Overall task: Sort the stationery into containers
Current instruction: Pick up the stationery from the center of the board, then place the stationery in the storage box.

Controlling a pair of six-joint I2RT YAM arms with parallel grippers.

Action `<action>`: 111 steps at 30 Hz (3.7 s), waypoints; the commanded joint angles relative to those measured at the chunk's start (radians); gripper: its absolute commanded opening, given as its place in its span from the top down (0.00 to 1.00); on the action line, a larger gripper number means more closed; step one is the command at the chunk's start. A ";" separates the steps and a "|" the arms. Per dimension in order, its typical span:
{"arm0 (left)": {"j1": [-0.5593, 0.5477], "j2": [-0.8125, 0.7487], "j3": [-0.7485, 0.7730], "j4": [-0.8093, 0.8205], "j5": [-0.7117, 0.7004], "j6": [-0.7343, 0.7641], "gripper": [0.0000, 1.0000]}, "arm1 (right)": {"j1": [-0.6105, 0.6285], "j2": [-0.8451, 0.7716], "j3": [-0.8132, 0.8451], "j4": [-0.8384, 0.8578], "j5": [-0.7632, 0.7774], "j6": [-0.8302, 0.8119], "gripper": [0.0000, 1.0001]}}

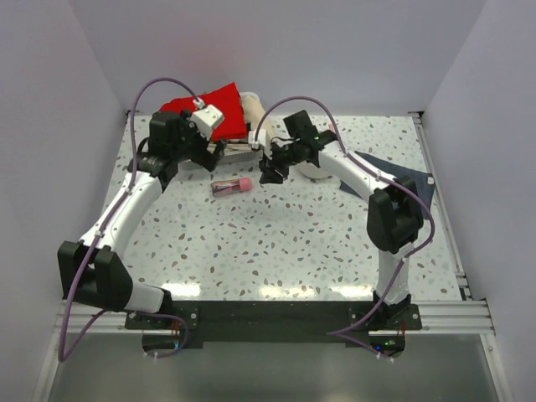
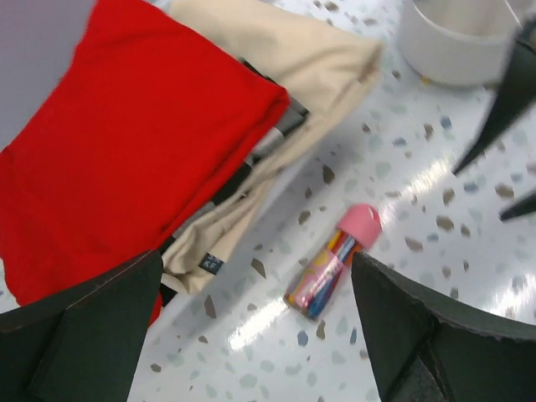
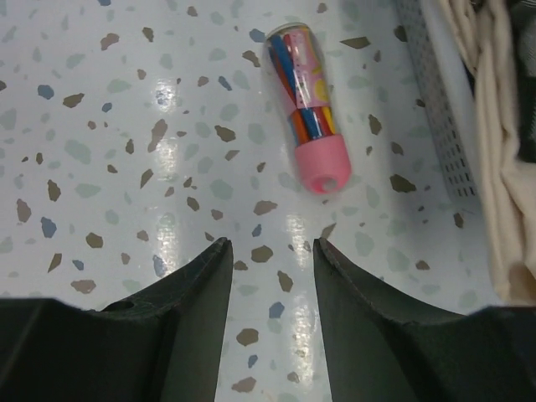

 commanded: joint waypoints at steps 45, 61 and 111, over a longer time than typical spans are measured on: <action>-0.269 0.778 0.574 -0.591 -0.111 0.561 0.11 | -0.473 -0.323 -0.340 0.406 -0.029 0.711 0.49; -0.269 0.783 0.457 -0.622 -0.243 0.604 0.27 | -0.494 -0.340 -0.369 0.421 -0.040 0.763 0.48; -0.317 0.905 0.744 1.179 0.583 -0.608 1.00 | -0.666 -0.406 -0.416 0.378 0.126 0.900 0.53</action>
